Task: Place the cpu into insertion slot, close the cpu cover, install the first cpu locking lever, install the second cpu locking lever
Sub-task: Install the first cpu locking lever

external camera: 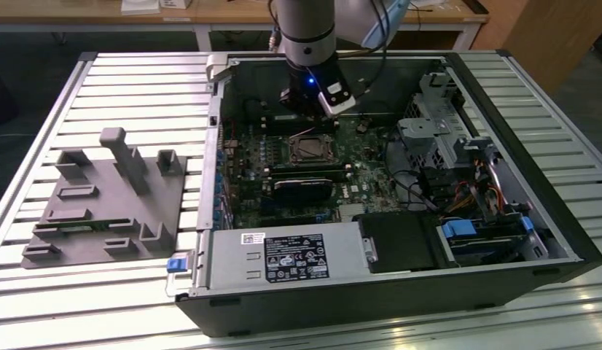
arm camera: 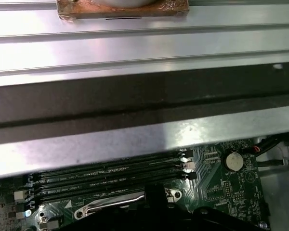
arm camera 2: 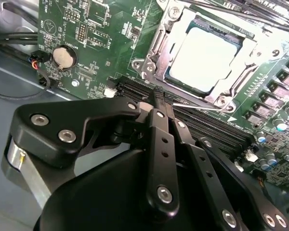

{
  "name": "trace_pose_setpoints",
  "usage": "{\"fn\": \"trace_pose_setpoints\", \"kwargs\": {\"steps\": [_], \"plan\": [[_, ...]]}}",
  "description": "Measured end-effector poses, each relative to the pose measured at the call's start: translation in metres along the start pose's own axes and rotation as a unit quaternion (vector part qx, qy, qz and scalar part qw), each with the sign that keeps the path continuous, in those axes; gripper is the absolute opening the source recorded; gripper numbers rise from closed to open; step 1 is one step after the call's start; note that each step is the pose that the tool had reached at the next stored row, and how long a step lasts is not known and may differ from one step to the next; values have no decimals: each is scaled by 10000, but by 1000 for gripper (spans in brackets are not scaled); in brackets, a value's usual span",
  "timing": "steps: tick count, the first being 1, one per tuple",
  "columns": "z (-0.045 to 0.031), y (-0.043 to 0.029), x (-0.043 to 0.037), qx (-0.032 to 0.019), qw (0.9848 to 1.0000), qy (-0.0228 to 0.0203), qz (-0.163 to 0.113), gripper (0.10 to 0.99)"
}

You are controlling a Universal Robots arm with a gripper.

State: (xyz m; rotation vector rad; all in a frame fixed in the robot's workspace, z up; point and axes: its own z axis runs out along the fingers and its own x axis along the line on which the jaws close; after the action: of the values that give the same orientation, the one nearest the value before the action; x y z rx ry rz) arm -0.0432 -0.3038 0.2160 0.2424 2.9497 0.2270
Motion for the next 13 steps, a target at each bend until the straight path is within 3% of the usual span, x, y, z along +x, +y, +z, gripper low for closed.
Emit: {"fn": "trace_pose_setpoints", "kwargs": {"steps": [13], "plan": [[57,59,48,9,10000,-14,23,106]]}}
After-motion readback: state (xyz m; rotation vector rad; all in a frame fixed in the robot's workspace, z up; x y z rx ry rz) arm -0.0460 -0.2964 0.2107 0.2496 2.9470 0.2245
